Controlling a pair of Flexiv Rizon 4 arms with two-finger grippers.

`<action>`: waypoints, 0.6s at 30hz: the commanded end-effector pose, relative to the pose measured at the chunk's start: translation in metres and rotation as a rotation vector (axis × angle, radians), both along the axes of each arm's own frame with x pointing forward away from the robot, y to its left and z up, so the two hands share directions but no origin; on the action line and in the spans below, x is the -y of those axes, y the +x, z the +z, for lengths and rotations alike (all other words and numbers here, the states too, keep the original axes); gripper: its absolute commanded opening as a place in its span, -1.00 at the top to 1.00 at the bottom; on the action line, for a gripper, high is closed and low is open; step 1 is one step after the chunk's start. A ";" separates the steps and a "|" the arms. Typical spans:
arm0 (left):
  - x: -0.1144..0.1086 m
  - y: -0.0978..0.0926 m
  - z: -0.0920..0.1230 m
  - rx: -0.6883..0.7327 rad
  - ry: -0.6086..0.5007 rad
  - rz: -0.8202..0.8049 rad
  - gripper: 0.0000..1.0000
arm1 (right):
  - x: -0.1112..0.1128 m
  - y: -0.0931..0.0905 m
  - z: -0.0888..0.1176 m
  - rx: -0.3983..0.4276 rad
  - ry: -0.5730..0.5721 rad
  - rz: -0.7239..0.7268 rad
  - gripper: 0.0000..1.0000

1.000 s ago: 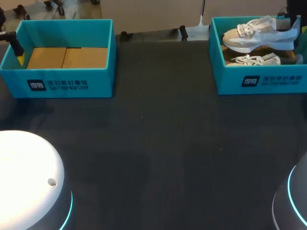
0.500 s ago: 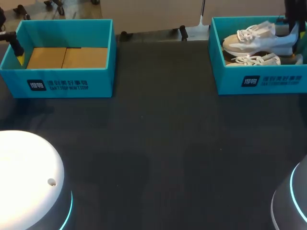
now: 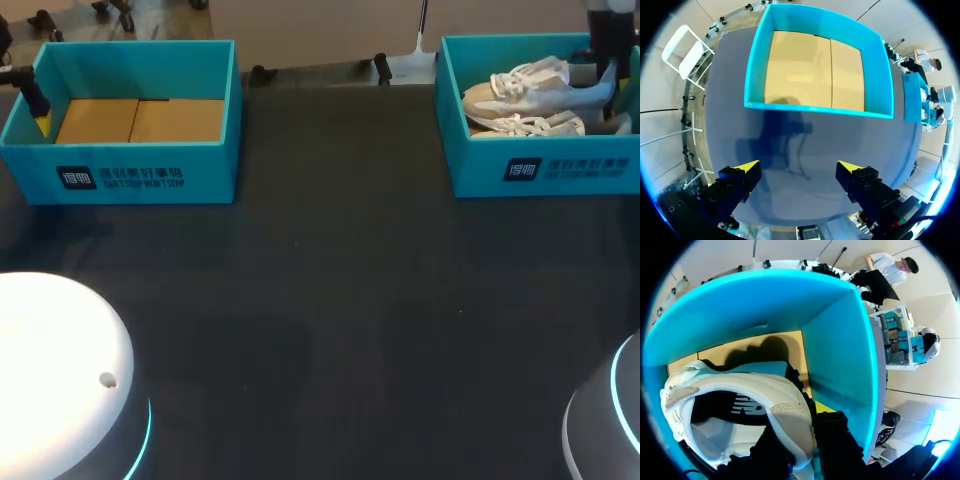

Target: Take the shoe out of the shoebox, open the shoe tongue, remove and reinsert the insole, then place the shoe into the shoebox

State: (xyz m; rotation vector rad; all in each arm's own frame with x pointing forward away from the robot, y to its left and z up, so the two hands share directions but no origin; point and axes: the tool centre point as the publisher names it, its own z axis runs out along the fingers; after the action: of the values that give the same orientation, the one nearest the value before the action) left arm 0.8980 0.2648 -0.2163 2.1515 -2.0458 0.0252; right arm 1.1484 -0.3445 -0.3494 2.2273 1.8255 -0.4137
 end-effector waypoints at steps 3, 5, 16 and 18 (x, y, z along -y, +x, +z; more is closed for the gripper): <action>0.000 0.000 0.001 -0.001 0.001 0.000 -1.00 | 0.002 0.011 -0.012 -0.007 0.023 0.003 1.00; 0.000 0.000 0.001 -0.001 0.001 0.000 -1.00 | 0.003 0.012 -0.015 -0.009 0.025 0.005 1.00; 0.000 0.000 0.001 -0.001 0.001 0.000 -1.00 | 0.006 0.012 -0.021 -0.021 0.062 0.003 0.29; 0.000 0.000 0.001 -0.001 0.001 0.000 -1.00 | 0.005 0.011 -0.015 -0.014 0.067 0.004 -0.97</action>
State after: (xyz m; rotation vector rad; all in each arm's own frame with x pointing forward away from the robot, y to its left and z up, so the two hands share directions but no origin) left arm 0.8980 0.2648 -0.2163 2.1515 -2.0458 0.0251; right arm 1.1532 -0.3477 -0.3704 2.2584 1.8705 -0.3566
